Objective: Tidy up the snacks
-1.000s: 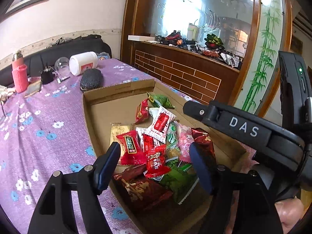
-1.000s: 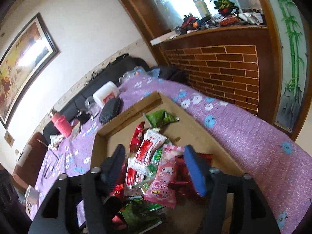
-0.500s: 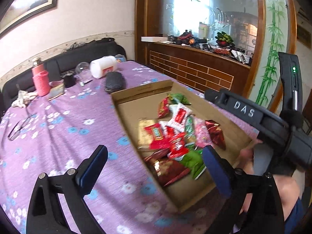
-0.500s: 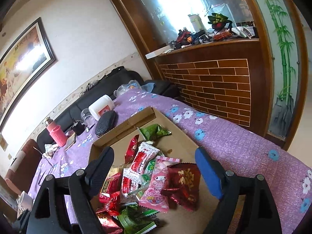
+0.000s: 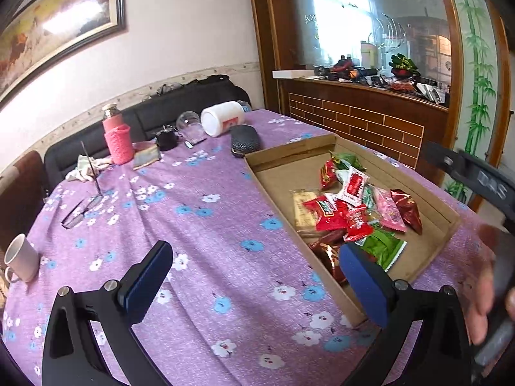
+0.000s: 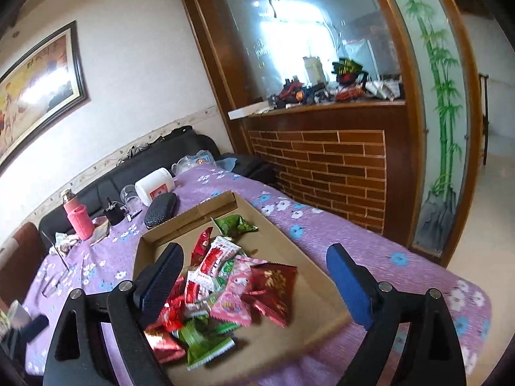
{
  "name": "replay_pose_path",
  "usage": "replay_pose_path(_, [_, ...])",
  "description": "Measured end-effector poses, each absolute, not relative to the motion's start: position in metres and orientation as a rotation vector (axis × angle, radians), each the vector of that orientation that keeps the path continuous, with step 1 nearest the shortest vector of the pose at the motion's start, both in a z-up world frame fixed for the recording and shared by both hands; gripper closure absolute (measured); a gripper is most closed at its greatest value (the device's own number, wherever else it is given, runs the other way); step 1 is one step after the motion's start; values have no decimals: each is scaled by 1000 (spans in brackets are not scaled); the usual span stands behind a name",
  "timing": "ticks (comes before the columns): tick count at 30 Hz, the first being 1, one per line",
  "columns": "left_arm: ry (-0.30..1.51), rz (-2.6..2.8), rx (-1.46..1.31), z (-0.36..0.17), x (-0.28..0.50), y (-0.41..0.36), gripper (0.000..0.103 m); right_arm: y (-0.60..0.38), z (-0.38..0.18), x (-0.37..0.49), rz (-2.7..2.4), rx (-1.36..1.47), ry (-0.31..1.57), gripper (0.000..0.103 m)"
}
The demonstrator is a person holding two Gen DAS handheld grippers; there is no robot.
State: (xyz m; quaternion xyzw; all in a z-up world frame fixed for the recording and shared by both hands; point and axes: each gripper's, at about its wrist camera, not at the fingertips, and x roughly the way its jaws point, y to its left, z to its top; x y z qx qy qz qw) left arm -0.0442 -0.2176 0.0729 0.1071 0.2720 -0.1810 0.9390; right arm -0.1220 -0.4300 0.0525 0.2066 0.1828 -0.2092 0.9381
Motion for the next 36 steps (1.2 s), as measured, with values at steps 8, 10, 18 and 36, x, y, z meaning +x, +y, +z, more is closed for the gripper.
replay_pose_path(8, [508, -330, 184, 80, -48, -212, 0, -404, 47, -151, -445, 422, 364, 3])
replay_pose_path(10, [507, -320, 194, 79, -48, -213, 0, -402, 45, -154, -452, 428, 367, 3])
replay_pose_path(18, [516, -302, 240, 77, -47, -219, 0, -396, 40, -159, -458, 429, 384, 3])
replay_pose_path(36, [587, -273, 219, 71, -37, -214, 0, -390, 42, -155, -482, 394, 401, 3])
